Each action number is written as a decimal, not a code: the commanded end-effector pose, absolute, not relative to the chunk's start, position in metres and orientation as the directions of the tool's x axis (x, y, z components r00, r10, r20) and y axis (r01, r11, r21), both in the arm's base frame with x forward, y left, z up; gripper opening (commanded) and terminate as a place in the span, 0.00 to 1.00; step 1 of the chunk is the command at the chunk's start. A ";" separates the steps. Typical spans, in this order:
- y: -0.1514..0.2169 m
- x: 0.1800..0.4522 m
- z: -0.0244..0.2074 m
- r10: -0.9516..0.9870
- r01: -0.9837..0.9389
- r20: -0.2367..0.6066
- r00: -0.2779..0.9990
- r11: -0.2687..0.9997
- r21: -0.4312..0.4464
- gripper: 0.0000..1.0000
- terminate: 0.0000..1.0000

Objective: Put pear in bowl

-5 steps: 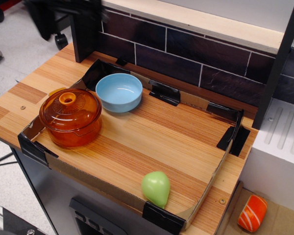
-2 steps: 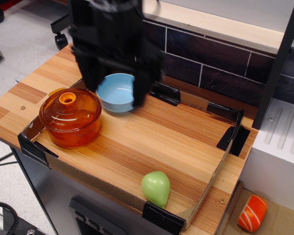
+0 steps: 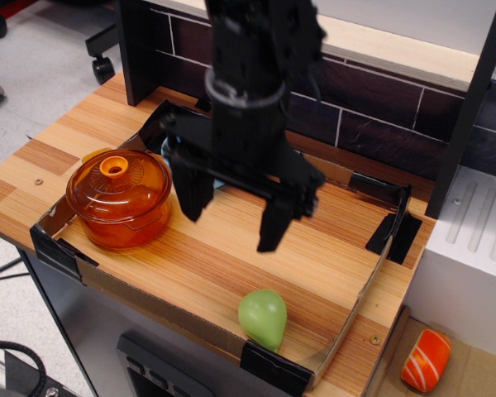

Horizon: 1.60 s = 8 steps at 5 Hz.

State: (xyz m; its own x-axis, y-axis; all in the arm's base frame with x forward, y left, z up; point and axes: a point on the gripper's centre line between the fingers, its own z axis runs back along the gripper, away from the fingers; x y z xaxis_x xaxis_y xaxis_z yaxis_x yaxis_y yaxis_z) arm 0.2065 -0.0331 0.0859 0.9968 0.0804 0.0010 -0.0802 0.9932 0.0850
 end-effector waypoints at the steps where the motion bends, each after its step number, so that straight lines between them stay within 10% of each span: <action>1: -0.041 0.207 0.055 0.072 -0.076 0.043 0.997 0.991 0.114 1.00 0.00; 6: -0.079 0.200 0.004 0.044 -0.039 -0.061 0.997 0.995 0.090 1.00 0.00; 7: -0.076 0.203 -0.004 0.053 -0.046 -0.062 0.997 0.993 0.105 0.00 0.00; 8: -0.067 0.200 0.004 0.054 -0.047 -0.069 0.996 0.994 0.096 0.00 0.00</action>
State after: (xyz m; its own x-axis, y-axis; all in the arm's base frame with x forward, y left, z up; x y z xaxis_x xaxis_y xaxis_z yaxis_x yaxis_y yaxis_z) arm 0.1995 -0.0702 0.0005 0.9948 0.0556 -0.0857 -0.0470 0.9940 0.0991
